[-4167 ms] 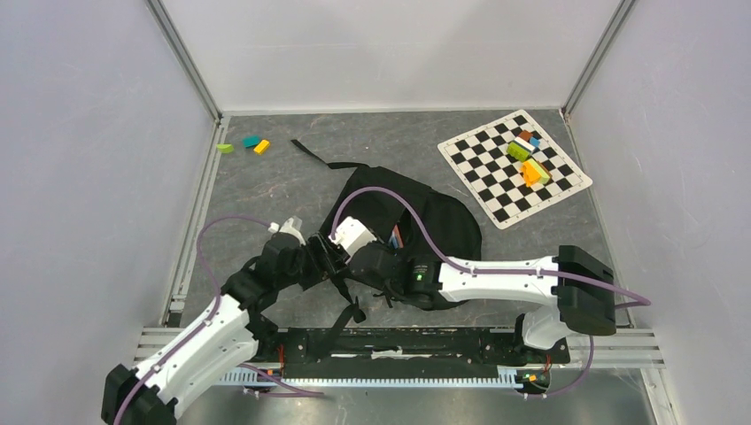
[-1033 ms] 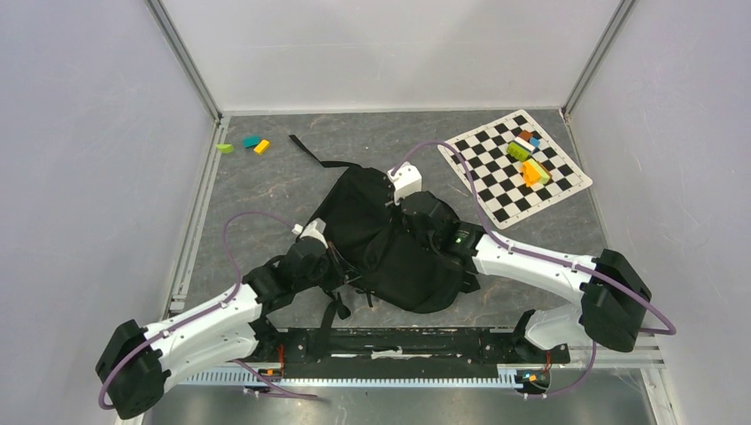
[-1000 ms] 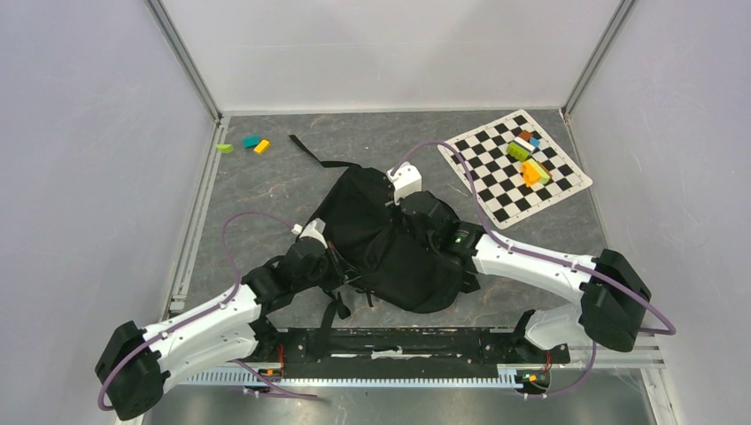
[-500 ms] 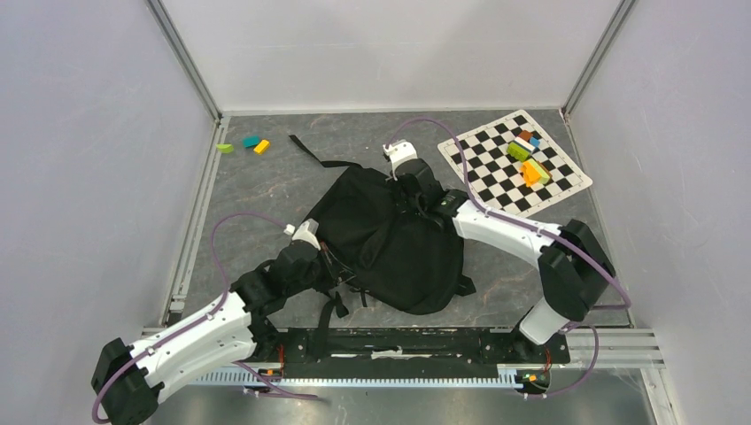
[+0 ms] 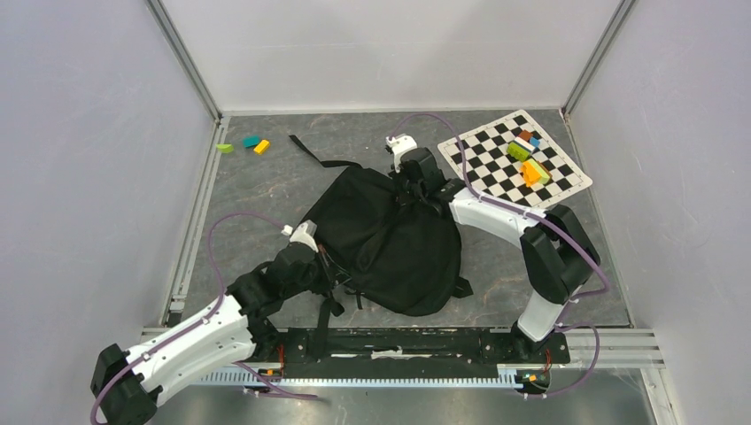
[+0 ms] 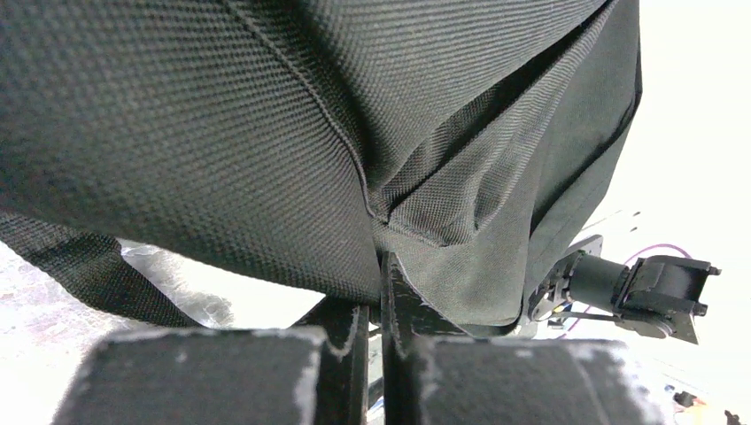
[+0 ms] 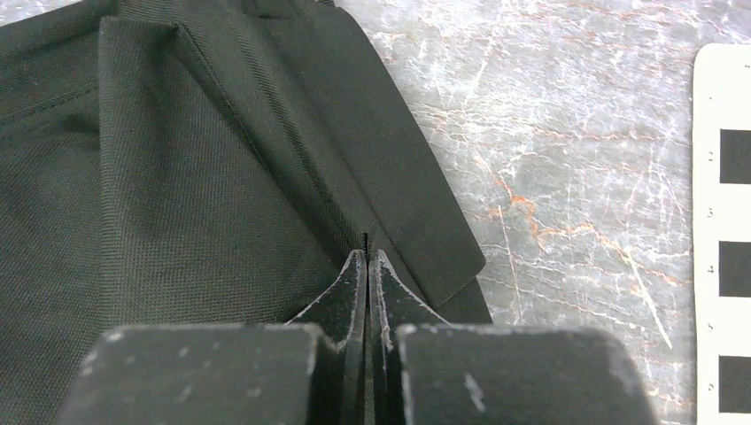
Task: Pack the student bag
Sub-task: Zip the student bag at the center of the board, then reset both arms
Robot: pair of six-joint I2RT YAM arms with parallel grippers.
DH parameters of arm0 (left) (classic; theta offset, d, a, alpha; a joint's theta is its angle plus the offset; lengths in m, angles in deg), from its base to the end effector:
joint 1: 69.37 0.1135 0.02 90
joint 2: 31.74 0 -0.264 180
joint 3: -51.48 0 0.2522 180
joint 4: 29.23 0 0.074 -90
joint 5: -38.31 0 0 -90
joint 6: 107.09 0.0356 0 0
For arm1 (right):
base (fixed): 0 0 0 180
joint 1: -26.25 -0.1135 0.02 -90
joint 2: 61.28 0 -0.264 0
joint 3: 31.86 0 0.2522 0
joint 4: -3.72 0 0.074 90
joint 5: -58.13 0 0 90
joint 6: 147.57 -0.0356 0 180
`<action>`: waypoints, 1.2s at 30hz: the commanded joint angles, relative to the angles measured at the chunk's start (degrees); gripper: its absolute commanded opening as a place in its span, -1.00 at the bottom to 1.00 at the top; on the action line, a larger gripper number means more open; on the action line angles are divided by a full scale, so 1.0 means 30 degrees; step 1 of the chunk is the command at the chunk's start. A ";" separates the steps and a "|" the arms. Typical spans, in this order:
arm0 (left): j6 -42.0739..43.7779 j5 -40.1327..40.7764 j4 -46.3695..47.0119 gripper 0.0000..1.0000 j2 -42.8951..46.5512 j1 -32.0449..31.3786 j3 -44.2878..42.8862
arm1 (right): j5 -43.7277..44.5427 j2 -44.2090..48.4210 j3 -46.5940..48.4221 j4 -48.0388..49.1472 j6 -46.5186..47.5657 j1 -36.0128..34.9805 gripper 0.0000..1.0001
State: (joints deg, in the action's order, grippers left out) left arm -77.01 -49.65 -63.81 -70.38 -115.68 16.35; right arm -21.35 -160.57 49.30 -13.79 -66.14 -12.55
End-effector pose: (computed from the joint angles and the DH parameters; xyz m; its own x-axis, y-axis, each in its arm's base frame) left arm 0.1057 -0.1089 0.1953 -0.8221 -0.3913 -0.4135 -0.0163 0.7421 -0.6700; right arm 0.3087 0.2399 0.2320 -0.5236 -0.2330 -0.8195 -0.4272 0.9040 0.0159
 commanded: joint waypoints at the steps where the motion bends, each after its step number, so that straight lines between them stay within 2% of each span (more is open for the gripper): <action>1: 0.1857 0.0182 -0.2572 -0.67 0.0755 -0.0093 -0.0526 | 0.0307 0.0414 0.1274 0.1514 0.1232 0.1274 -0.98; 2: 0.2187 0.0491 -0.2908 -0.09 0.0751 -0.0092 -0.0712 | -0.0463 0.0625 0.1176 0.1599 0.1626 0.1305 -0.80; 3: 0.2568 0.1037 -0.3426 0.39 0.0678 -0.0093 -0.1032 | -0.1222 0.0778 0.1056 0.1712 0.2242 0.1305 -0.57; 4: 0.2890 0.1544 -0.3894 0.85 0.0589 -0.0093 -0.1346 | -0.1910 0.0987 0.0938 0.1718 0.2626 0.1305 -0.17; 5: 0.3337 0.2014 -0.4349 0.99 0.0453 -0.0078 -0.1774 | -0.2371 0.1210 0.0845 0.1627 0.2694 0.1323 0.30; 7: 0.4426 0.2298 -0.4752 0.99 0.0132 -0.0063 -0.2696 | -0.3258 0.1749 0.0592 0.1432 0.3889 0.1371 0.72; 11: 0.6576 0.2428 -0.4929 0.99 -0.0453 0.0093 -0.4478 | -0.4182 0.3464 -0.0580 0.1455 0.4587 0.1712 0.89; 15: 0.8998 0.1860 -0.4896 0.99 -0.1471 0.0983 -0.6362 | -0.5847 0.5538 -0.2116 0.1459 0.4269 0.3305 0.92; 20: 1.1944 -0.1800 -0.4222 0.99 -0.3254 0.5895 -0.7858 | -0.6660 0.7941 -0.4039 0.0372 0.4338 0.6175 0.92; 25: 1.3661 -0.1882 -0.4575 0.99 -0.5173 1.0121 -1.0038 | -0.6663 1.0473 -0.5439 -0.1392 0.3971 0.9899 0.92; 29: 1.3976 -0.0789 -0.4279 0.99 -0.5811 1.2175 -1.1440 | -0.6769 1.3472 -0.6685 -0.1787 0.3528 1.2276 0.92; 33: 1.4907 0.2760 -0.3839 0.99 -0.4910 1.2476 -1.2068 | -0.6008 1.6497 -0.7868 -0.0782 0.3533 1.2607 0.92; 36: 1.5686 0.4132 -0.2271 0.99 -0.2992 1.2476 -1.1204 | -0.4872 1.9072 -1.0065 0.1865 0.3417 1.2588 0.92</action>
State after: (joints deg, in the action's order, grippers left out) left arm -36.25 -45.45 -76.73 -86.11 -78.43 -17.31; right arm -39.29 -111.26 25.10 -18.03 -55.13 25.30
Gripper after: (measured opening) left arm 0.993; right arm 0.960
